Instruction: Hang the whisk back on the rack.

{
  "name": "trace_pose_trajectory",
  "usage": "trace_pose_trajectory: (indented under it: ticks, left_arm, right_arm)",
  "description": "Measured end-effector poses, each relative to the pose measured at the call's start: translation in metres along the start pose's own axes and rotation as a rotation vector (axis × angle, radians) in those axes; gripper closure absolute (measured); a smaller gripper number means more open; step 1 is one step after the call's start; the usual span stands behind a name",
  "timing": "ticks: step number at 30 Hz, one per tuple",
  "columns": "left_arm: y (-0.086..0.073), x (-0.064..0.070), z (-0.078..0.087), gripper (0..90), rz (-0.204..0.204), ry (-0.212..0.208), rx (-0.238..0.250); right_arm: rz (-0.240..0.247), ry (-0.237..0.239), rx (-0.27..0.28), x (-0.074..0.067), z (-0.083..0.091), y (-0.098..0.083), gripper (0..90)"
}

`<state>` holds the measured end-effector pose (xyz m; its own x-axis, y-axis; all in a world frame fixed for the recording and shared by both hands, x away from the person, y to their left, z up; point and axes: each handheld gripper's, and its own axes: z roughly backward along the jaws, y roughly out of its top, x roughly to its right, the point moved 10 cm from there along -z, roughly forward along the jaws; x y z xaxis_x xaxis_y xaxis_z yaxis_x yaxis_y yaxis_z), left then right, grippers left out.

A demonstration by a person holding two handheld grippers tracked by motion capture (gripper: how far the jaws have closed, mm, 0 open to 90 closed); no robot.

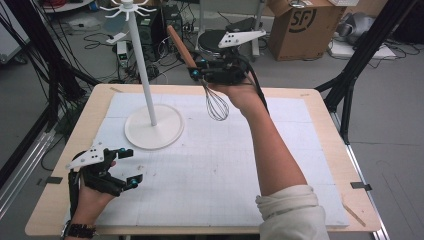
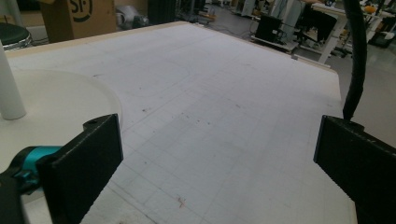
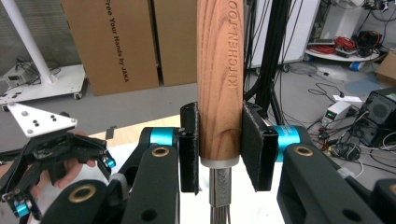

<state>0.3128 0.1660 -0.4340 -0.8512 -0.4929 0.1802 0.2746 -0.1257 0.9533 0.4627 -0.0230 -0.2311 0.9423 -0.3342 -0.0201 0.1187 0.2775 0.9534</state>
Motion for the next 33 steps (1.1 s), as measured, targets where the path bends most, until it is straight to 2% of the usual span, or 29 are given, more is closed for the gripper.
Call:
trace_pose_trajectory:
  ticks: [3,12,24,33]
  left_arm:
    - [0.0,0.0,0.001,1.8,-0.002,0.001,0.0]
    - [0.001,0.0,0.001,1.8,0.004,0.0,0.011]
    - [0.001,-0.002,0.004,1.9,0.009,0.003,0.019]
    - [0.001,-0.003,0.005,1.9,0.009,0.002,0.023]
  right_arm:
    - [0.019,-0.005,-0.008,0.001,-0.006,0.011,70.3]
    - [0.02,-0.013,-0.004,0.003,-0.014,0.026,70.3]
    - [0.022,-0.016,-0.003,0.006,-0.026,0.04,70.3]
    - [0.016,-0.029,-0.011,0.009,-0.032,0.043,70.3]
